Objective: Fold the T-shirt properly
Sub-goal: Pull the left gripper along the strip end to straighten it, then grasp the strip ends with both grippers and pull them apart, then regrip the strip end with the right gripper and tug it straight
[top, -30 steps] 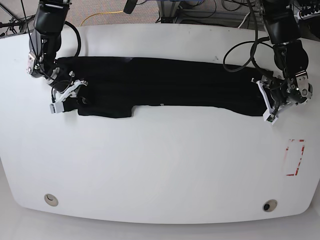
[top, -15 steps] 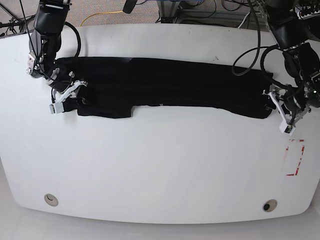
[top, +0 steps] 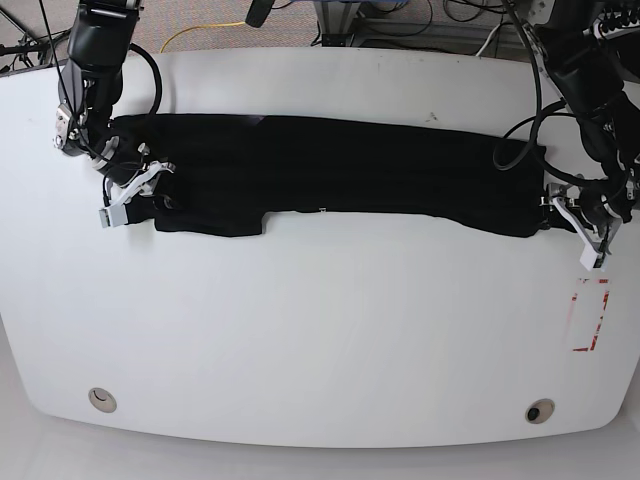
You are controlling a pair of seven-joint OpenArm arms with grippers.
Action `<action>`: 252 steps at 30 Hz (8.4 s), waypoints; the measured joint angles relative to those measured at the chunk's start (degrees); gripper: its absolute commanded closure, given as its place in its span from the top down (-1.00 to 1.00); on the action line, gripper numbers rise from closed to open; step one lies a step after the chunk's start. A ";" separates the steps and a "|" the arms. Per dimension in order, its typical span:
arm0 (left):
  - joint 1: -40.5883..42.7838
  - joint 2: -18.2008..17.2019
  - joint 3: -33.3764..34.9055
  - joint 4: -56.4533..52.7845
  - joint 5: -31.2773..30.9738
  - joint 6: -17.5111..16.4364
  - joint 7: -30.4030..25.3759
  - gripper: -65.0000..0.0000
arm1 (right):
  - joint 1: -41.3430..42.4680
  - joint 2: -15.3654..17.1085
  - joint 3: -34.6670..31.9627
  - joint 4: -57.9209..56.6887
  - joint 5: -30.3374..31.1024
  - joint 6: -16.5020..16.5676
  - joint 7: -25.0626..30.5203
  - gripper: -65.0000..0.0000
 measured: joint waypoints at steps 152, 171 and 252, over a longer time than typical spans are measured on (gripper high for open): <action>17.55 -1.09 5.27 9.77 -12.96 0.00 4.74 0.16 | 10.86 -4.13 6.08 4.46 -12.76 -1.38 -19.41 0.77; 17.57 -1.09 5.27 9.79 -13.00 0.00 4.72 0.16 | 11.23 -8.28 2.01 4.66 -12.17 -1.09 -21.00 -0.75; 15.82 -0.94 5.38 9.73 -12.74 0.02 4.96 0.16 | -12.90 -11.21 7.43 25.53 -4.83 -1.11 -16.79 -0.56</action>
